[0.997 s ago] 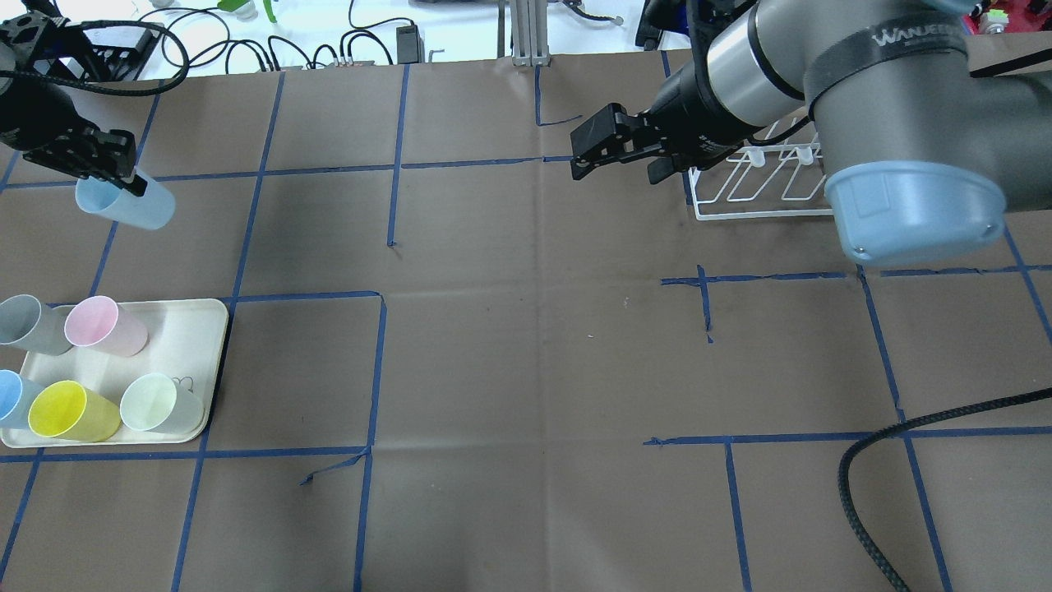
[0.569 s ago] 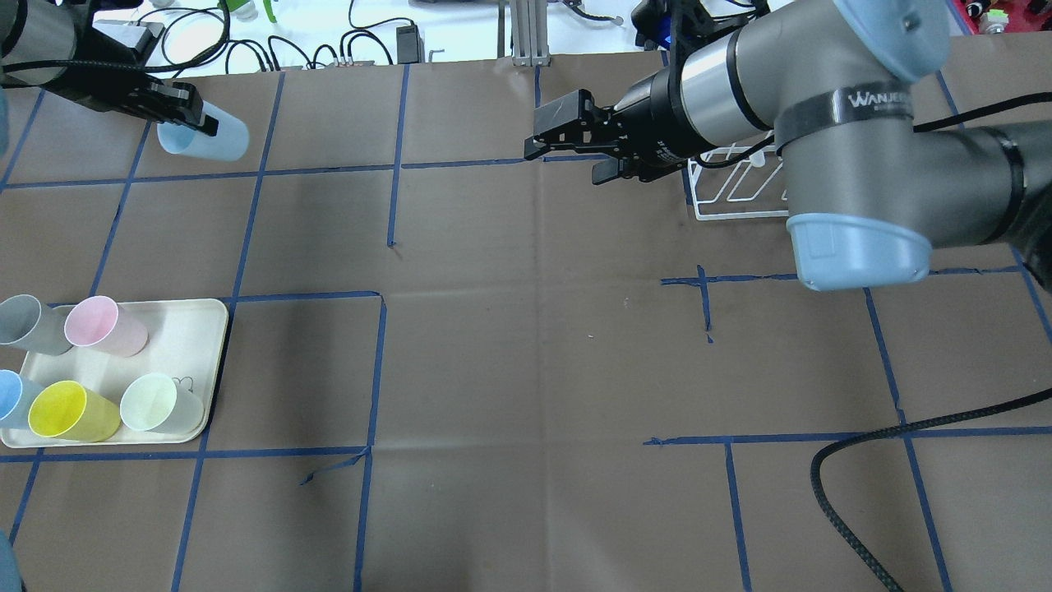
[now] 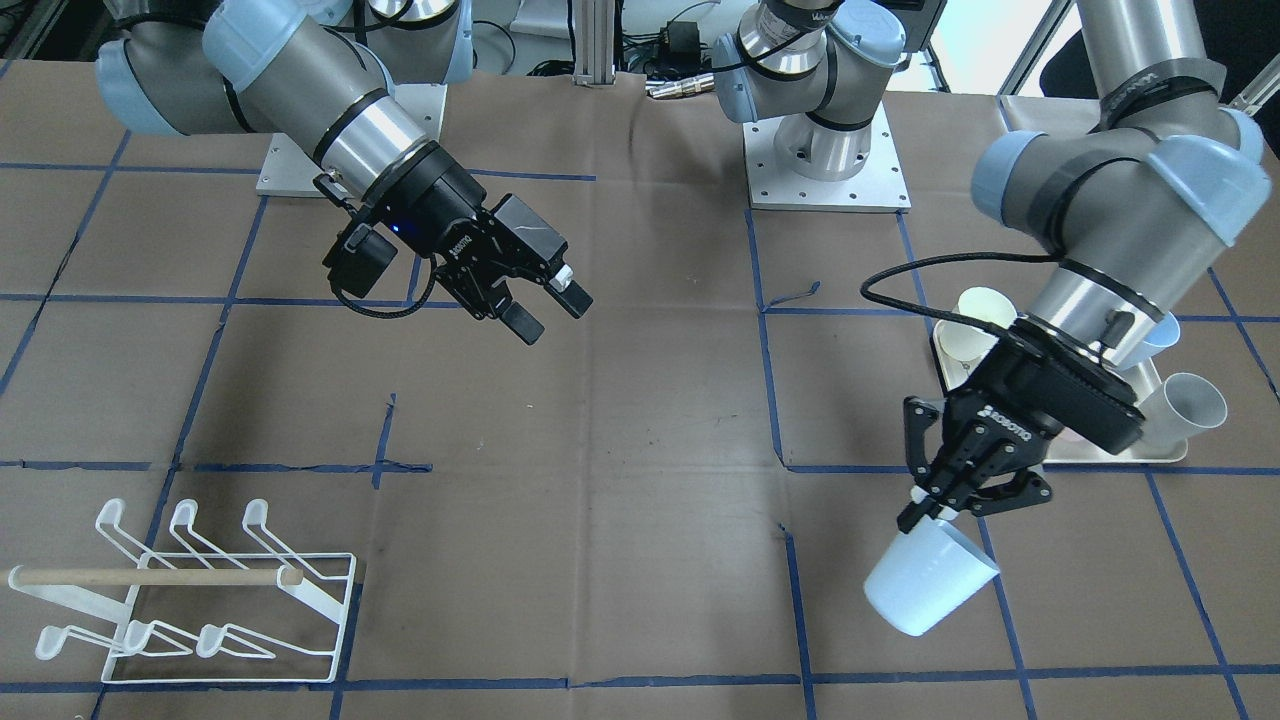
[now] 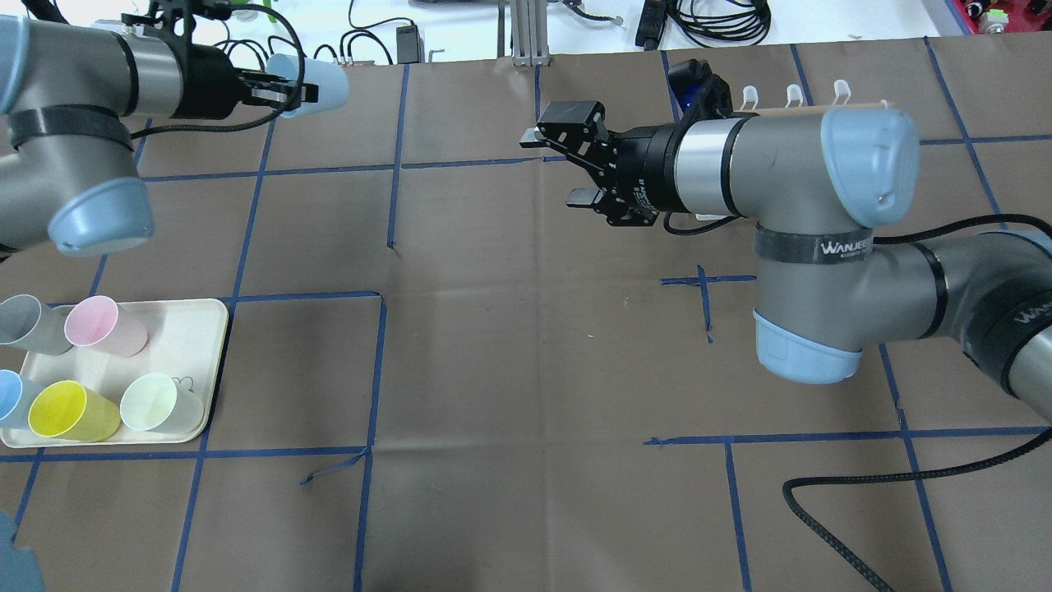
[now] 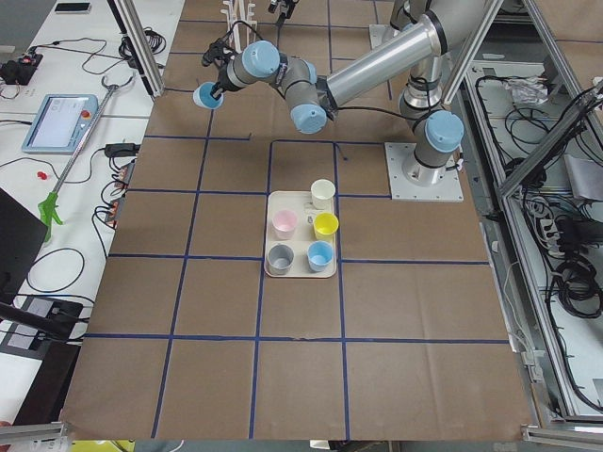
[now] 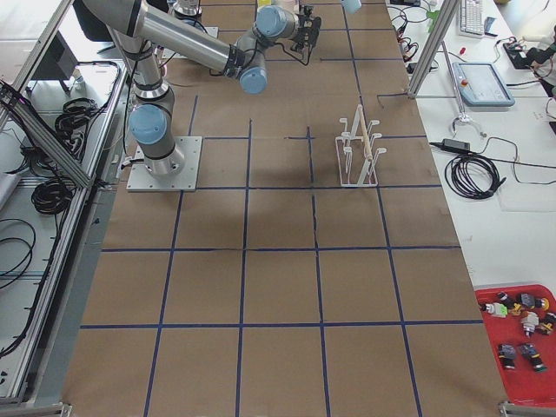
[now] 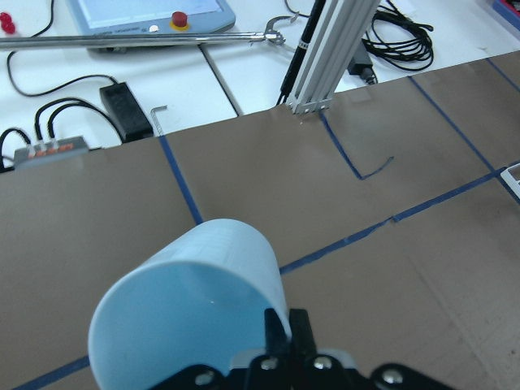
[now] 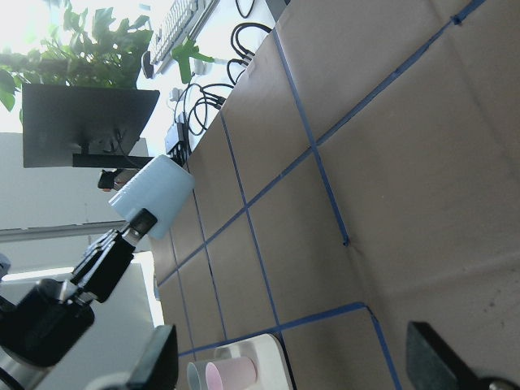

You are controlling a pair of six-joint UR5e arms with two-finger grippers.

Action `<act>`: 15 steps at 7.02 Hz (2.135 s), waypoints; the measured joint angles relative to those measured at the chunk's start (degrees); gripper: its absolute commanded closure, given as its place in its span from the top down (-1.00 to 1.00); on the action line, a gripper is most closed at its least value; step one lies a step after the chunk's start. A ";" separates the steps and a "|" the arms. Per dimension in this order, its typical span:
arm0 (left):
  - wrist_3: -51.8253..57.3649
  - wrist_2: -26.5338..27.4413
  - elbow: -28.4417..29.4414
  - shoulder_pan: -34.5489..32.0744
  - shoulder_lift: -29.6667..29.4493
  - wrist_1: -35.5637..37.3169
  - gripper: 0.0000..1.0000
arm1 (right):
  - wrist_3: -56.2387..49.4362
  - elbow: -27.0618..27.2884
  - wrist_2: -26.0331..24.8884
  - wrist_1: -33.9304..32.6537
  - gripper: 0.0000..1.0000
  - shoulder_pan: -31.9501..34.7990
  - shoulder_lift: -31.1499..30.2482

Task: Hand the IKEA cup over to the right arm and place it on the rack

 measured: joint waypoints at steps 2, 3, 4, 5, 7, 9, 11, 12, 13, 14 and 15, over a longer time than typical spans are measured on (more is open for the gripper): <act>-0.50 -4.41 -7.91 -3.94 -0.39 17.20 -1.00 | 11.66 0.79 0.11 -13.78 0.98 -0.24 4.04; -1.04 -7.76 -10.11 -5.58 -1.17 23.17 -1.00 | 16.07 0.59 -0.27 -15.97 0.99 -0.24 4.57; -2.72 -10.09 -11.18 -7.44 -2.53 28.14 -1.00 | 19.10 0.26 -1.18 -16.72 0.99 -0.21 5.00; -6.26 -11.33 -11.62 -9.68 -3.74 32.82 -1.00 | 20.55 -0.12 -3.24 -16.99 0.99 -0.23 5.31; -15.09 -11.76 -12.71 -12.42 -4.56 40.73 -1.00 | 21.16 -0.38 -7.31 -17.07 0.98 -0.30 5.51; -23.78 -11.65 -15.20 -12.88 -5.22 49.18 -1.00 | 22.60 -0.24 -8.14 -17.14 0.97 -0.16 5.59; -28.72 -11.32 -16.29 -12.92 -5.56 53.72 -1.00 | 24.87 -0.31 -11.26 -18.99 0.97 0.15 5.99; -29.25 -11.27 -16.42 -12.93 -5.65 54.27 -1.00 | 25.44 -0.36 -13.26 -21.33 0.97 0.70 6.94; -29.42 -11.25 -16.45 -12.96 -5.75 54.50 -1.00 | 26.19 -0.54 -14.14 -22.81 0.98 1.74 8.18; -29.47 -11.24 -16.47 -12.99 -5.85 54.58 -1.00 | 27.14 -1.02 -14.48 -23.43 0.98 3.00 9.38; -29.48 -11.24 -16.46 -13.00 -5.91 54.60 -1.00 | 28.10 -1.68 -14.57 -23.62 0.98 3.97 10.22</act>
